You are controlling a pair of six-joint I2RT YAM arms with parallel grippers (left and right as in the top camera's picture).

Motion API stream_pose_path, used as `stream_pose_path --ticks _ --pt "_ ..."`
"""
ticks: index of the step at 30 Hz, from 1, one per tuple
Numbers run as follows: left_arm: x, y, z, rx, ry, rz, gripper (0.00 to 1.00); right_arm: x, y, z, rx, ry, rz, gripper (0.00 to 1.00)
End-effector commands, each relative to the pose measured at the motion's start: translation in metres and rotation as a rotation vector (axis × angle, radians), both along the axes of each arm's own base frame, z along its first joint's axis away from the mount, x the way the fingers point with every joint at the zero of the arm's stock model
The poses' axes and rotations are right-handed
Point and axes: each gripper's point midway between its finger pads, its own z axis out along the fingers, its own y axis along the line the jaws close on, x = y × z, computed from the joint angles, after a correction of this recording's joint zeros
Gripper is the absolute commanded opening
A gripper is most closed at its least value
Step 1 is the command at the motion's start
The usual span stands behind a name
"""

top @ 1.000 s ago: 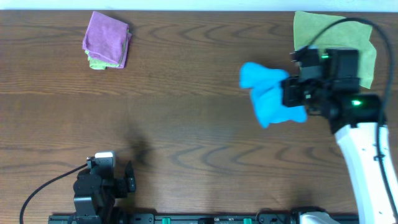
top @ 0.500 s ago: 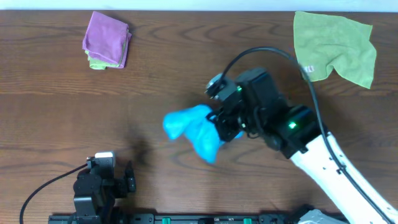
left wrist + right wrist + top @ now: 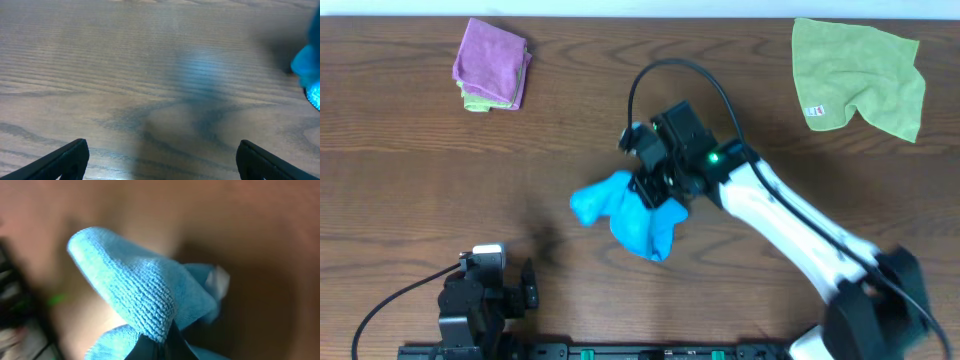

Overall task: Fold the cloth
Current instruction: 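Lift the blue cloth and carry it left toward table center, then lower the blue cloth onto the table and release it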

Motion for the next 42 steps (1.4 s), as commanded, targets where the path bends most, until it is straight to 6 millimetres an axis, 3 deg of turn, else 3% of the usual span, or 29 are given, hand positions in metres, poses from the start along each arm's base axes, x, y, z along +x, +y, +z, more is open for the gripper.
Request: stream_pose_path --ticks 1,2,6,8,11,16,19,25,28,32,42 --pt "-0.009 0.004 -0.012 0.034 0.058 -0.002 0.95 0.068 -0.054 -0.033 -0.151 -0.093 -0.242 0.01" --pt "-0.009 0.004 -0.012 0.034 0.058 -0.002 0.95 0.096 -0.074 -0.035 -0.154 -0.127 -0.347 0.04" --pt "-0.009 0.004 -0.012 0.034 0.058 -0.002 0.95 0.147 -0.127 -0.012 -0.089 -0.186 -0.544 0.65" --pt "-0.009 0.004 -0.012 0.034 0.058 -0.002 0.95 0.159 -0.147 0.001 -0.080 -0.200 -0.599 0.86" --pt "-0.009 0.004 -0.012 0.034 0.058 -0.002 0.95 0.161 -0.161 0.015 -0.085 -0.189 -0.627 0.99" --pt "-0.009 0.004 -0.012 0.034 0.058 -0.002 0.95 0.136 -0.137 0.027 -0.006 -0.096 -0.526 0.99" --pt "-0.009 0.004 -0.012 0.034 0.058 -0.002 0.95 0.111 -0.112 0.015 -0.018 -0.013 -0.452 0.98" --pt "-0.009 0.004 -0.012 0.034 0.058 -0.002 0.95 0.087 -0.063 0.004 -0.036 0.010 -0.342 0.96" --pt "-0.009 0.004 -0.012 0.034 0.058 -0.002 0.95 0.074 -0.048 -0.007 -0.076 0.031 -0.320 0.93" --pt "-0.009 0.004 -0.012 0.034 0.058 -0.002 0.95 0.060 -0.036 -0.031 -0.127 0.086 -0.288 0.90" --pt "-0.009 0.004 -0.012 0.034 0.058 -0.002 0.95 0.054 -0.039 -0.077 -0.217 0.175 -0.328 0.85"
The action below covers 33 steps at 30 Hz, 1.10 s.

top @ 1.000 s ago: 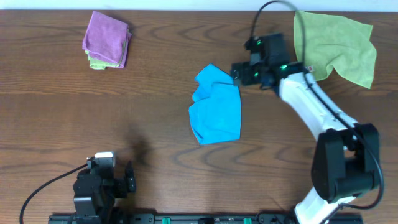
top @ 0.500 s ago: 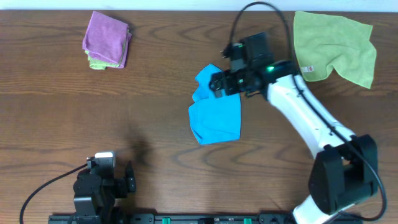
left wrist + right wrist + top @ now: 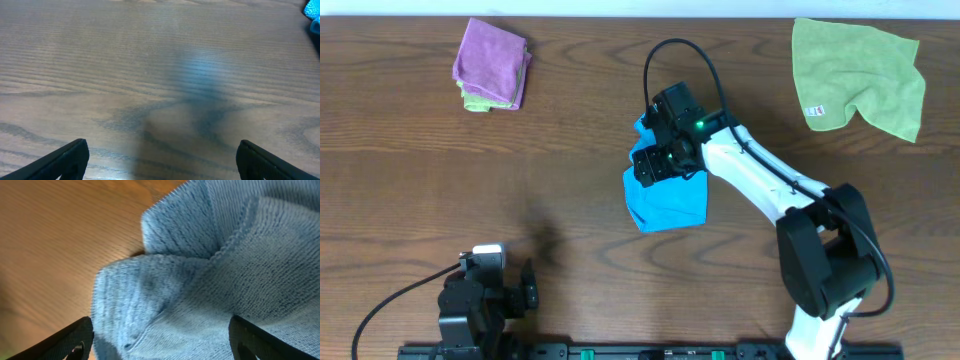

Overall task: Fold the cloth
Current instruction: 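Lower the blue cloth onto the table and release it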

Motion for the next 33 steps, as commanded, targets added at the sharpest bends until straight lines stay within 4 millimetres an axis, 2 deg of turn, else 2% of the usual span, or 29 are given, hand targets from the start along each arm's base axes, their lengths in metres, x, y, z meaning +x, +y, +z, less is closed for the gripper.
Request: stream_pose_path --ticks 1,9,13,21,27,33 --pt "-0.009 0.004 -0.012 0.034 0.059 -0.001 0.95 0.002 0.001 -0.006 -0.017 0.009 -0.026 0.85" --pt "-0.009 0.004 -0.012 0.034 0.058 -0.001 0.95 0.006 -0.005 -0.019 -0.068 0.004 -0.050 0.78" --pt "-0.009 0.004 -0.012 0.034 0.058 -0.002 0.95 0.009 -0.006 -0.019 -0.079 -0.012 -0.059 0.70" --pt "-0.009 0.004 -0.012 0.034 0.058 -0.001 0.95 0.013 -0.005 -0.019 -0.077 -0.029 -0.067 0.68" --pt "-0.009 0.004 -0.012 0.034 0.058 -0.001 0.95 0.010 -0.006 -0.031 -0.095 -0.003 -0.072 0.66" --pt "-0.009 0.004 -0.012 0.034 0.058 -0.002 0.95 0.011 -0.007 -0.032 -0.103 -0.005 -0.077 0.38"
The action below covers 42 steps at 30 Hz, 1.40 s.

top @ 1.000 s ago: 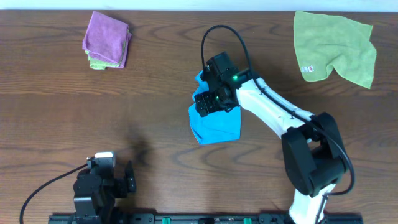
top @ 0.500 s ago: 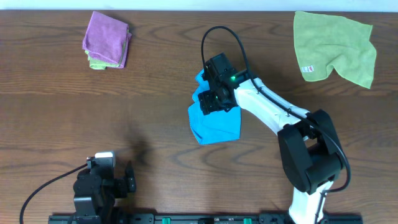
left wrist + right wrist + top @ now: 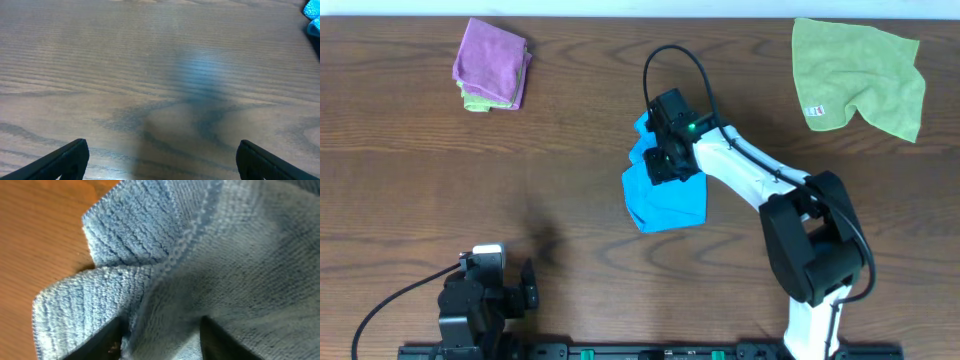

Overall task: Fold the cloth
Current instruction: 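Lower the blue cloth onto the table and release it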

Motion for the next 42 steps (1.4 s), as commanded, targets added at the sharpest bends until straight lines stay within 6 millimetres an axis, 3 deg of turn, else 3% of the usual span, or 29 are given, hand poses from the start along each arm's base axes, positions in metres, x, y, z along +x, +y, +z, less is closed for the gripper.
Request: stream_pose_path --ticks 1,6,10,16,19,26,30,36,39,42 --pt "-0.009 0.004 -0.012 0.034 0.058 -0.001 0.95 0.001 0.004 -0.001 -0.012 -0.008 -0.005 0.35" --pt "-0.009 0.004 -0.012 0.034 0.058 -0.001 0.95 0.001 -0.004 0.003 -0.043 -0.014 -0.025 0.12" --pt "-0.009 0.004 -0.012 0.034 0.058 -0.002 0.95 0.006 -0.020 0.028 -0.107 -0.083 -0.055 0.01" --pt "-0.009 0.004 -0.012 0.034 0.058 -0.001 0.95 0.004 -0.042 0.075 -0.146 -0.162 -0.093 0.07" --pt "-0.009 0.004 -0.012 0.034 0.058 -0.002 0.95 -0.002 -0.055 0.087 -0.161 -0.157 -0.116 0.03" --pt "-0.009 0.004 -0.012 0.034 0.058 -0.002 0.95 -0.007 -0.083 0.087 -0.209 -0.112 -0.165 0.01" --pt "-0.009 0.004 -0.012 0.034 0.058 -0.001 0.95 -0.002 -0.094 0.087 -0.210 -0.109 -0.194 0.11" --pt "-0.009 0.004 -0.012 0.034 0.058 -0.002 0.95 -0.002 -0.096 0.087 -0.213 -0.108 -0.190 0.09" --pt "-0.009 0.004 -0.012 0.034 0.058 -0.002 0.95 -0.002 -0.097 0.087 -0.215 -0.108 -0.190 0.01" --pt "-0.009 0.004 -0.012 0.034 0.058 -0.001 0.95 0.002 -0.110 0.088 -0.272 -0.131 -0.219 0.01"
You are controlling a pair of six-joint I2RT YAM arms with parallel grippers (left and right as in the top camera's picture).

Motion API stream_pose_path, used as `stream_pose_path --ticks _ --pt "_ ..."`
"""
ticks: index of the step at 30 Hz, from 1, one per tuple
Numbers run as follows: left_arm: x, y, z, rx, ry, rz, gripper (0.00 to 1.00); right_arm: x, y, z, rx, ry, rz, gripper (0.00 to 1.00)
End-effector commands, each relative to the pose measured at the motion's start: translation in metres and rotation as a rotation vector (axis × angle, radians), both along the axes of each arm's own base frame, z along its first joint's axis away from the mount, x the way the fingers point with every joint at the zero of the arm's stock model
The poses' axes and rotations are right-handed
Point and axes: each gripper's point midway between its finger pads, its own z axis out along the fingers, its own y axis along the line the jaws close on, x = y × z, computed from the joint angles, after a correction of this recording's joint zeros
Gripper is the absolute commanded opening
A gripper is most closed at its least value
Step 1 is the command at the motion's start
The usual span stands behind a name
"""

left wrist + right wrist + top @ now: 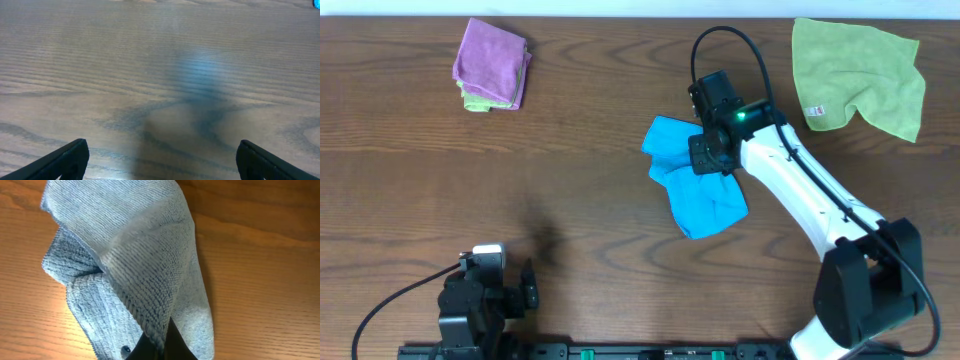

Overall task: Fold the cloth
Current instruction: 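Lower the blue cloth onto the table and release it, then regrasp the blue cloth's right corner with the right gripper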

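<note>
A crumpled blue cloth (698,190) lies bunched right of the table's middle, part of it lifted. My right gripper (712,157) is shut on a raised fold of it; the right wrist view shows the blue cloth (135,270) draping down from the pinched fingertips (172,342) at the bottom edge. My left gripper (160,162) rests open near the front left edge over bare wood, far from the cloth. Only a speck of blue shows at the top right corner of the left wrist view.
A folded purple cloth (492,76) on a green one lies at the back left. A spread green cloth (860,76) lies at the back right. The brown wooden table (470,170) carries nothing else.
My right gripper, then open and pressed down on the cloth near the middle, is now shut on a fold. It and the cloth sit further right and slightly lifted. The left arm stayed put.
First my right gripper held the bunched cloth by a fold near the table's middle. Then the cloth lay flatter further back with the gripper open over it, and then pushed into it. Now the gripper grips a fold again, further right.
</note>
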Motion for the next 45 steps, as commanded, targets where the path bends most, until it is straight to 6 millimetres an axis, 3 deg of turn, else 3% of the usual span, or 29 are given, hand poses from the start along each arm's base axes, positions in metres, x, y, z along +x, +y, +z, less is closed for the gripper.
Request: stream_pose_path --ticks 1,6,12,13,17,18,20,22,30,40,45 --pt "-0.009 0.004 -0.012 0.034 0.058 -0.002 0.95 0.010 -0.024 0.008 -0.086 -0.047 -0.068 0.01" --pt "-0.009 0.004 -0.012 0.034 0.058 -0.002 0.95 0.020 -0.070 0.011 -0.153 -0.083 -0.247 0.01" --pt "-0.009 0.004 -0.012 0.034 0.058 -0.001 0.95 0.024 -0.145 0.014 -0.186 -0.103 -0.546 0.04" --pt "-0.009 0.004 -0.012 0.034 0.058 -0.002 0.95 0.023 -0.156 0.014 -0.185 -0.099 -0.587 0.09" --pt "-0.009 0.004 -0.012 0.034 0.058 -0.001 0.95 0.015 -0.192 0.011 -0.165 -0.066 -0.705 0.48" --pt "-0.009 0.004 -0.012 0.034 0.058 -0.002 0.95 0.013 -0.196 0.009 -0.140 -0.051 -0.722 0.66" --pt "-0.009 0.004 -0.012 0.034 0.058 -0.001 0.95 0.011 -0.196 0.006 -0.088 -0.023 -0.718 0.91" --pt "-0.009 0.004 -0.012 0.034 0.058 -0.001 0.95 0.011 -0.193 0.003 -0.030 0.003 -0.713 0.99" --pt "-0.010 0.010 -0.012 0.059 0.059 0.026 0.95 0.000 -0.189 0.000 -0.026 0.061 -0.657 0.99" --pt "-0.007 0.010 -0.010 0.059 0.046 0.026 0.95 0.003 -0.149 -0.001 0.145 0.121 -0.288 0.99" --pt "0.004 -0.006 0.003 -0.028 -0.025 -0.021 0.95 0.005 -0.139 0.006 0.240 0.104 -0.206 0.98"
